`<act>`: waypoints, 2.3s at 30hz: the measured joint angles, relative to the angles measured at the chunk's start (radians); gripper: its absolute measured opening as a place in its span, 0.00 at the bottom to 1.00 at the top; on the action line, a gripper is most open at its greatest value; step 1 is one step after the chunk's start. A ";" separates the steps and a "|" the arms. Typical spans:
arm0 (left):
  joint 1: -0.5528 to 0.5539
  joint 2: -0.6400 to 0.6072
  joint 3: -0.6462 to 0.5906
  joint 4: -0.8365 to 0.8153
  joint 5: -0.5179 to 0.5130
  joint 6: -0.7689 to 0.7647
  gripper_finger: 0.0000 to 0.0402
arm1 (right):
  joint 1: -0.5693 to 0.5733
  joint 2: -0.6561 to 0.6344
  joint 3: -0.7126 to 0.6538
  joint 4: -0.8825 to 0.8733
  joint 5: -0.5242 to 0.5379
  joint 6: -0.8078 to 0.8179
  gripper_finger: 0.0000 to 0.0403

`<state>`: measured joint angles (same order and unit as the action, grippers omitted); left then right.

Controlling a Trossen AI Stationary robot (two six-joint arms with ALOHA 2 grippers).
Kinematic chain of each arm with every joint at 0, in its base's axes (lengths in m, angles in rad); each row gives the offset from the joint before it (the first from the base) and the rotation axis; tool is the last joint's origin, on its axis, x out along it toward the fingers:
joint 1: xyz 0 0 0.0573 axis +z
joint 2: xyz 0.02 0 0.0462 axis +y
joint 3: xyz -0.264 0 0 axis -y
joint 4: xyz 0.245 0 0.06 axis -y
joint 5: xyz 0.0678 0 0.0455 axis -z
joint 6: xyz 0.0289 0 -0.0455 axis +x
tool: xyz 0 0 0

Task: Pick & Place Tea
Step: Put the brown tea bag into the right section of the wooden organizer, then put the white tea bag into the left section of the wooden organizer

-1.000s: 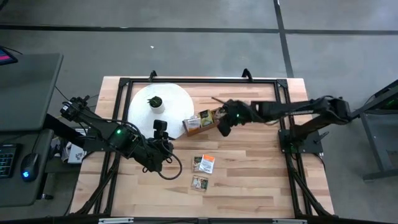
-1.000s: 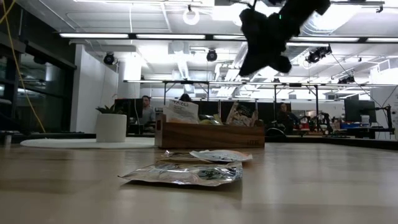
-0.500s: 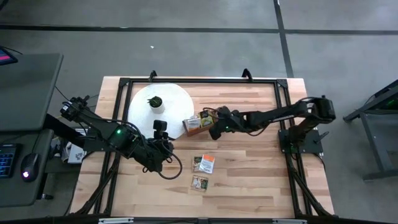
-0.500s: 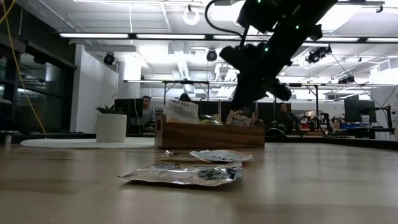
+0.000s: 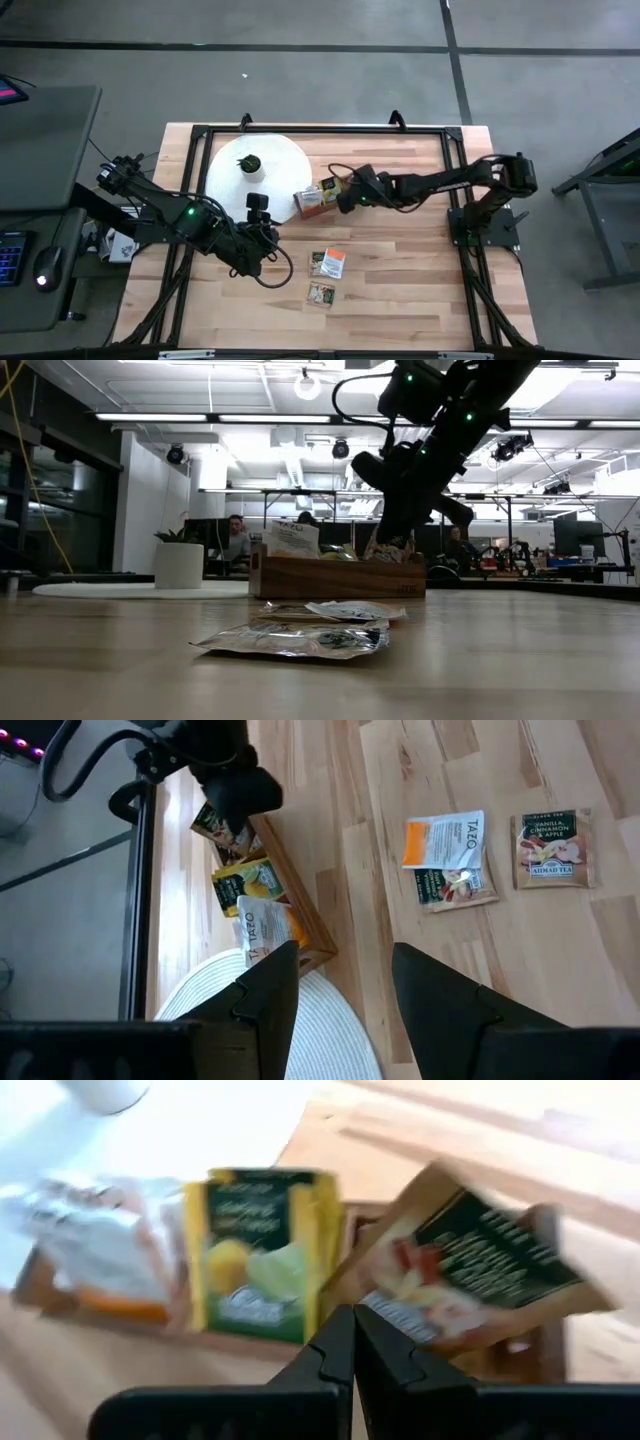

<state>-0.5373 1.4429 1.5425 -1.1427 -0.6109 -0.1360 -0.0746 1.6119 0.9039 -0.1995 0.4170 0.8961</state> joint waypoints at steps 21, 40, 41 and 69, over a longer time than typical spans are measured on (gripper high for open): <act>0.000 0.000 0.000 -0.003 0.002 0.000 0.39 | -0.057 0.026 -0.002 -0.027 -0.019 0.030 0.00; 0.000 0.000 0.000 -0.004 0.007 0.000 0.39 | -0.074 0.027 -0.002 -0.134 -0.043 -0.096 0.00; 0.000 0.000 0.000 -0.004 0.007 -0.001 0.39 | -0.074 0.027 -0.002 -0.132 -0.050 -0.109 0.00; 0.000 0.000 0.002 -0.051 0.002 0.000 0.39 | 0.259 -0.035 -0.002 0.063 -0.483 -0.502 0.00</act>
<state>-0.5369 1.4428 1.5440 -1.1940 -0.6093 -0.1360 0.1840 1.5772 0.9016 -0.1369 -0.0659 0.3944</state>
